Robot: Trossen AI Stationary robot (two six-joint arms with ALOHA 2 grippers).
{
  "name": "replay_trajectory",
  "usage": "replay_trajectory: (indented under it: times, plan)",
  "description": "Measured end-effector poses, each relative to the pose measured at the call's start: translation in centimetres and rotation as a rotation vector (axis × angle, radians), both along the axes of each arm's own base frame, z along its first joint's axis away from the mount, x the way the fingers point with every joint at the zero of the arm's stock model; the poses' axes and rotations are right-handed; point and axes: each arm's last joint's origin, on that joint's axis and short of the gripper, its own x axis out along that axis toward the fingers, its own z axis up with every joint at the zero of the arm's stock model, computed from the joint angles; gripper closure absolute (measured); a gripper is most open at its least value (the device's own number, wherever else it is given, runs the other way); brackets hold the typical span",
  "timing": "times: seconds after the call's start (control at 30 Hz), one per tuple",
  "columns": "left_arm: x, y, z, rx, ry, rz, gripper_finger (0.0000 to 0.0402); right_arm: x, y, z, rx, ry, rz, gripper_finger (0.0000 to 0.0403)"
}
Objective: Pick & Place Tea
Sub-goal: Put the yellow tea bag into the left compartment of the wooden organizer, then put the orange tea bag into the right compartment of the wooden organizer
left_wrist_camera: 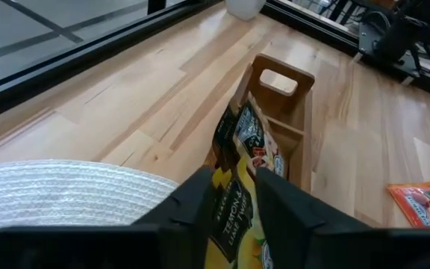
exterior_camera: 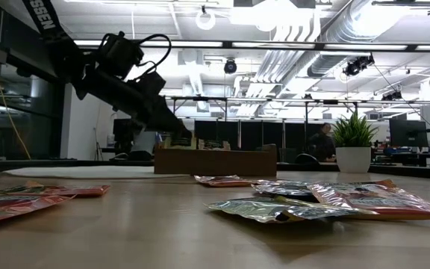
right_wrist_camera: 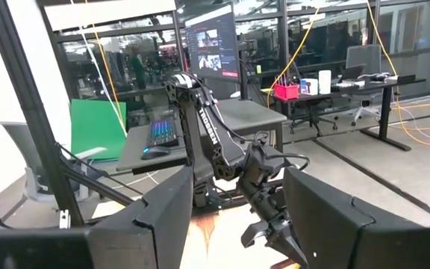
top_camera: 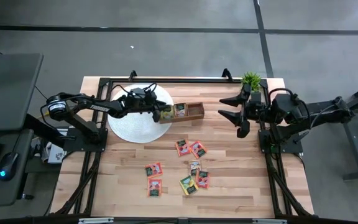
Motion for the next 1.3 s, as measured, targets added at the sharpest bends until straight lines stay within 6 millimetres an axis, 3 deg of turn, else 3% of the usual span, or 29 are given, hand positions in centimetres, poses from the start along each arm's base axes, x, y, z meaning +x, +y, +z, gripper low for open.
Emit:
replay_trajectory:
  times: [0.27,0.43,0.63,0.87,0.97,1.3]
  plan:
    - [0.1,-0.2,0.6,-0.001,-0.049,-0.083,0.0260,0.0,0.0,-0.2,0.005,0.015,0.001,0.0199]
    - [-0.6,-0.6,2.5,0.035,-0.083,-0.108,0.0259,0.6,0.2,-0.7,0.033,0.049,0.038,0.0199]
    - [-2.8,-2.2,5.7,0.105,-0.083,-0.134,0.0259,2.9,0.7,-1.9,0.034,0.098,0.063,0.0199]
    - [-5.7,-6.7,7.7,0.107,0.016,-0.122,0.0259,6.9,1.5,-3.2,0.022,0.132,0.111,0.0199]
    - [-6.2,-9.0,7.7,0.090,0.052,-0.113,0.0259,8.8,1.6,-3.2,0.000,0.171,0.149,0.0199]
    - [-6.4,-16.8,4.2,-0.115,0.125,-0.097,0.0259,14.4,1.1,-4.3,0.005,0.409,0.246,0.0199]
